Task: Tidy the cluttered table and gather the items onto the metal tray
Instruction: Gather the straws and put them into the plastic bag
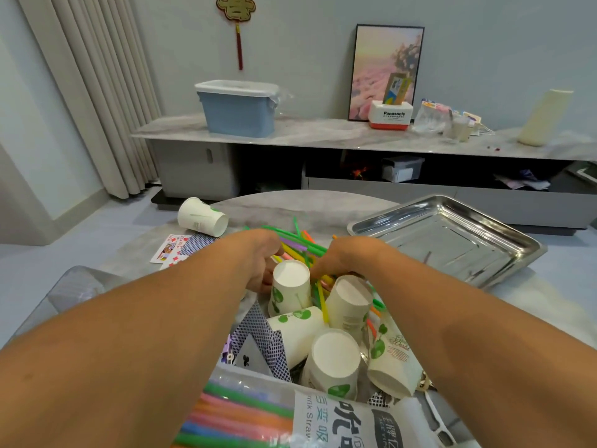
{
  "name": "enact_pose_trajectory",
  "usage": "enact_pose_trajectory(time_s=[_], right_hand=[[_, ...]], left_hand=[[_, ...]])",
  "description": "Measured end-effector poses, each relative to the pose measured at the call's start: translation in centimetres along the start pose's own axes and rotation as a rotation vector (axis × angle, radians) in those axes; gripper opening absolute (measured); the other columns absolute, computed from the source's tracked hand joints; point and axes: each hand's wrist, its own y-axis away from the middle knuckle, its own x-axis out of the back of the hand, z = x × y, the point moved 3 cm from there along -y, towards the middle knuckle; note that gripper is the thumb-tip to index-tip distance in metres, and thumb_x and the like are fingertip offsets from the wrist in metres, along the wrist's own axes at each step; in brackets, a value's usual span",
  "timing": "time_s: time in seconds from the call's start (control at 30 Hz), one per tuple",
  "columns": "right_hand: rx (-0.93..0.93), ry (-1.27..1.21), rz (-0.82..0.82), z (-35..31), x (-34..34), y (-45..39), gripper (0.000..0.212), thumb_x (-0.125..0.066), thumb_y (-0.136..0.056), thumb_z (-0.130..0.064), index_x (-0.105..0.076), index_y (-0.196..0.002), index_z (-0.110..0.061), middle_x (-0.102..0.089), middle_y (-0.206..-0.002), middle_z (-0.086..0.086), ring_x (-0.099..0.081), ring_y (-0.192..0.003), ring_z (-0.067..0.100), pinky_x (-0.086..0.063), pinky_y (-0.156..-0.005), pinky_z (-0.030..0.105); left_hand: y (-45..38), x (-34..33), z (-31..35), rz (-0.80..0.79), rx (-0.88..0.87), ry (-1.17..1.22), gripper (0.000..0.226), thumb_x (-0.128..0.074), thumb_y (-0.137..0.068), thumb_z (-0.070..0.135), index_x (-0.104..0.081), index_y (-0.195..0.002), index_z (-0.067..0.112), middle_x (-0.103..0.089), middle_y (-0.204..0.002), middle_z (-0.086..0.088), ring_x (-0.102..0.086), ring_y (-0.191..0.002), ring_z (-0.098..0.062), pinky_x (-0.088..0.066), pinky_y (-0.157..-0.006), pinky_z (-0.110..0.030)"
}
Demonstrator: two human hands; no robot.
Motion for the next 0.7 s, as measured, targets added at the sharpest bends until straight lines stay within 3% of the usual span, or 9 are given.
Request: enact_pose_trajectory(time_s=[0.1, 0.23, 0.33, 0.47, 0.6, 0.67, 0.7], right_hand=[[0.04, 0.102, 0.021, -0.7, -0.3, -0.4, 0.05, -0.081, -0.075, -0.053, -0.058, -0.091, -0.013, -0.062, -0.087, 0.003, -0.06, -0.072, 0.018, -0.054, -0.072, 0.034], [0.098, 0.104, 0.064, -1.2, -1.1, -1.0, 0.034, -0.071, -0.088, -0.038, -0.05, -0.077, -0.013, -0.058, -0.08, 0.003, -0.055, -0.064, 0.015, -0.044, -0.053, 0.027], [0.126, 0.112, 0.094, -1.5, -1.6, -1.5, 0.029, -0.063, -0.094, -0.028, -0.048, -0.075, -0.012, -0.057, -0.084, 0.006, -0.054, -0.069, 0.019, -0.046, -0.062, 0.031], [0.153, 0.189, 0.162, -1.7, -1.5, -1.3, 0.03, -0.065, -0.092, -0.022, -0.046, -0.071, -0.013, -0.05, -0.072, 0.003, -0.048, -0.062, 0.016, -0.042, -0.068, 0.033], [0.147, 0.166, 0.269, -1.3, -0.8, -0.7, 0.025, -0.066, -0.089, -0.021, -0.047, -0.075, -0.013, -0.051, -0.076, 0.003, -0.055, -0.075, 0.024, -0.044, -0.067, 0.033], [0.124, 0.127, 0.353, -0.6, -0.2, -0.6, 0.01, -0.063, -0.089, -0.016, -0.055, -0.092, -0.013, -0.055, -0.087, 0.006, -0.056, -0.083, 0.029, -0.046, -0.07, 0.034], [0.1, 0.109, 0.372, 0.0, 0.0, -0.7, 0.014, -0.061, -0.089, -0.015, -0.059, -0.103, -0.013, -0.058, -0.094, 0.009, -0.057, -0.087, 0.031, -0.047, -0.073, 0.034]], left_hand=[[-0.1, -0.3, 0.0, -0.067, 0.03, -0.001, 0.03, -0.034, -0.107, 0.018, -0.055, -0.093, 0.002, -0.072, -0.096, -0.014, -0.064, -0.093, -0.025, -0.052, -0.071, -0.041], [-0.7, -0.9, -0.2, -0.125, 0.039, -0.014, 0.025, -0.037, -0.104, 0.013, -0.057, -0.091, 0.008, -0.064, -0.092, -0.006, -0.055, -0.076, -0.02, -0.047, -0.073, -0.034], [-0.5, -1.1, -0.3, -0.12, 0.027, -0.025, 0.021, -0.037, -0.102, 0.01, -0.055, -0.09, 0.005, -0.064, -0.088, -0.011, -0.056, -0.074, -0.023, -0.048, -0.075, -0.035], [-0.5, -1.4, -0.4, -0.127, -0.004, -0.032, 0.02, -0.039, -0.102, 0.009, -0.054, -0.092, 0.001, -0.065, -0.082, -0.015, -0.058, -0.079, -0.025, -0.049, -0.092, -0.039], [-0.6, -1.5, -0.5, -0.093, -0.026, -0.042, 0.015, -0.042, -0.098, 0.007, -0.051, -0.087, 0.011, -0.054, -0.081, -0.005, -0.05, -0.078, -0.019, -0.047, -0.08, -0.034], [-0.6, -1.3, -0.6, -0.049, -0.049, -0.072, 0.021, -0.042, -0.097, 0.007, -0.05, -0.079, 0.013, -0.051, -0.073, -0.003, -0.05, -0.074, -0.019, -0.049, -0.072, -0.033], [-0.5, -1.2, -0.7, -0.026, -0.059, -0.092, 0.024, -0.042, -0.097, 0.007, -0.049, -0.076, 0.015, -0.047, -0.066, -0.002, -0.048, -0.068, -0.018, -0.05, -0.068, -0.033]])
